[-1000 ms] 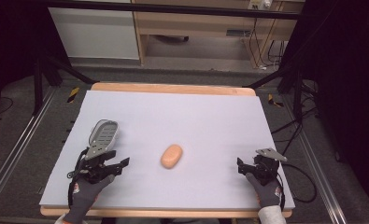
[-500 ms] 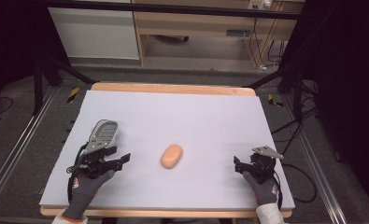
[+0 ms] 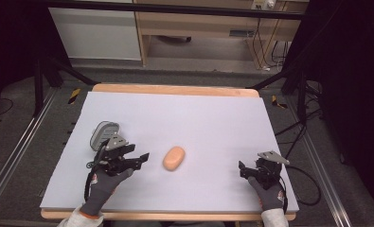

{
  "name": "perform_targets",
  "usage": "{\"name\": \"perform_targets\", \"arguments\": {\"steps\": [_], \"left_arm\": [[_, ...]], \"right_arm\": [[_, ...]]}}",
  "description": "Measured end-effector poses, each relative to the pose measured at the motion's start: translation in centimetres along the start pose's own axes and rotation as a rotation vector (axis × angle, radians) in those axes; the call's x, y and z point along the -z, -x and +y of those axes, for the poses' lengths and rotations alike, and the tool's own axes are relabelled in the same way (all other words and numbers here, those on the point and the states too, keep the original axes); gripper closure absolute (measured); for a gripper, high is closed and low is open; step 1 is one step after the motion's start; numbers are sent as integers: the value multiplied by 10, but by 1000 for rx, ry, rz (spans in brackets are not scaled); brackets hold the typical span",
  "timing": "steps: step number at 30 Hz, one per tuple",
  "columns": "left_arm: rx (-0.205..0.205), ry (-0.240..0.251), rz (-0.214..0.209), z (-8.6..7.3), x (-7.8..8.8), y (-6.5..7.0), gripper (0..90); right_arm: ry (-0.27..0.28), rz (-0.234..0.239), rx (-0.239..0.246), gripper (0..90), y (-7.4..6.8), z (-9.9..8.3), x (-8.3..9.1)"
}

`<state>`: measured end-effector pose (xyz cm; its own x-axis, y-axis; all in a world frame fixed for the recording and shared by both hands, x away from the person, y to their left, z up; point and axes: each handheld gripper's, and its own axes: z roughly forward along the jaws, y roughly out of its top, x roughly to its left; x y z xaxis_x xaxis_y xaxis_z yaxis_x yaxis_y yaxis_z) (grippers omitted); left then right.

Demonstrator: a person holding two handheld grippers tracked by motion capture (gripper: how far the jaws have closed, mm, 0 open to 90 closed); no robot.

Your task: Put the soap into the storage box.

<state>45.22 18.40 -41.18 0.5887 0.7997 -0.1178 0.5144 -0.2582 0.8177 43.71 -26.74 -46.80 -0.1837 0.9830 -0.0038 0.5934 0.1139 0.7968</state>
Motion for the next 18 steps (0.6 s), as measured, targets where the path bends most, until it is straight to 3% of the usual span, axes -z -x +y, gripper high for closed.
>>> {"name": "perform_targets", "arguments": {"steps": [13, 18], "left_arm": [[-40, -28, -35, 18, -31, 29, 311], [-35, -28, -52, 23, -41, 38, 301]], "right_arm": [[1, 0, 11, 71, 0, -3, 1], [-2, 2, 10, 71, 0, -3, 1]]}}
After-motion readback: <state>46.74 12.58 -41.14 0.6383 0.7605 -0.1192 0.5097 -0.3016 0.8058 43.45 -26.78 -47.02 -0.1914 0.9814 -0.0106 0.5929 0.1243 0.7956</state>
